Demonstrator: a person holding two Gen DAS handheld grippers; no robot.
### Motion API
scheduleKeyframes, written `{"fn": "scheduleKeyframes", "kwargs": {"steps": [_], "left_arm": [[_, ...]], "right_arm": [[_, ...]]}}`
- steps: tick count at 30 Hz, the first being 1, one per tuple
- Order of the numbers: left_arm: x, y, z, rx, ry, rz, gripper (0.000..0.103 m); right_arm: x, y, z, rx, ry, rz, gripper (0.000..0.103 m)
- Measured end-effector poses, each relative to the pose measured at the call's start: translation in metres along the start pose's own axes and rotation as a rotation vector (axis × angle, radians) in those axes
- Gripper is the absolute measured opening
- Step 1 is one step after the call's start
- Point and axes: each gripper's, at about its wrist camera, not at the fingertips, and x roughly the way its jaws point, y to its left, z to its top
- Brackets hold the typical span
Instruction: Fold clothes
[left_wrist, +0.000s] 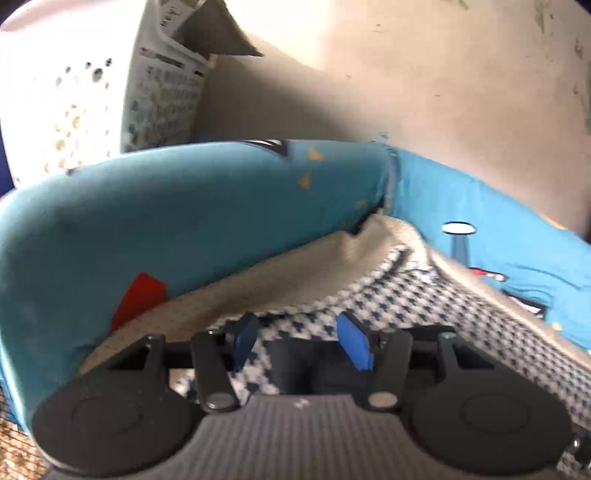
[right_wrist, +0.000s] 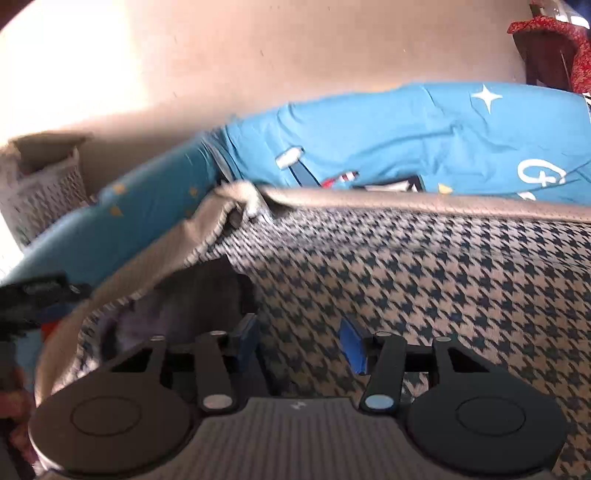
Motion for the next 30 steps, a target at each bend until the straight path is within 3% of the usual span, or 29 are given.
{"fn": "scheduleKeyframes", "kwargs": {"steps": [3,6,13,17,22,24,30], "left_arm": [[0.001,-0.006,-0.001,-0.013,0.015,-0.047,0.05],[0.005,-0.013,-0.005,-0.003,0.035,-0.102,0.05],[0.025,-0.041,-0.013,0.091,0.105,-0.222,0.05],[0.035,-0.053,-0.021,0.178,0.139,-0.266,0.056],[0.048,-0.053,-0.03,0.229,0.168,-0.239,0.059],[0.054,-0.049,-0.03,0.216,0.168,-0.216,0.065],[0.065,-0.038,-0.027,0.149,0.178,-0.204,0.067]], "right_arm": [[-0.006,0.004,0.002,-0.016,-0.02,0.085,0.026],[-0.002,0.017,-0.003,-0.065,-0.003,0.156,0.02],[0.008,0.045,-0.023,-0.191,0.109,0.298,0.02],[0.017,0.057,-0.039,-0.268,0.186,0.345,0.02],[0.024,0.065,-0.059,-0.37,0.284,0.311,0.022],[0.024,0.063,-0.062,-0.376,0.314,0.318,0.022],[0.024,0.05,-0.063,-0.342,0.374,0.33,0.019]]}}
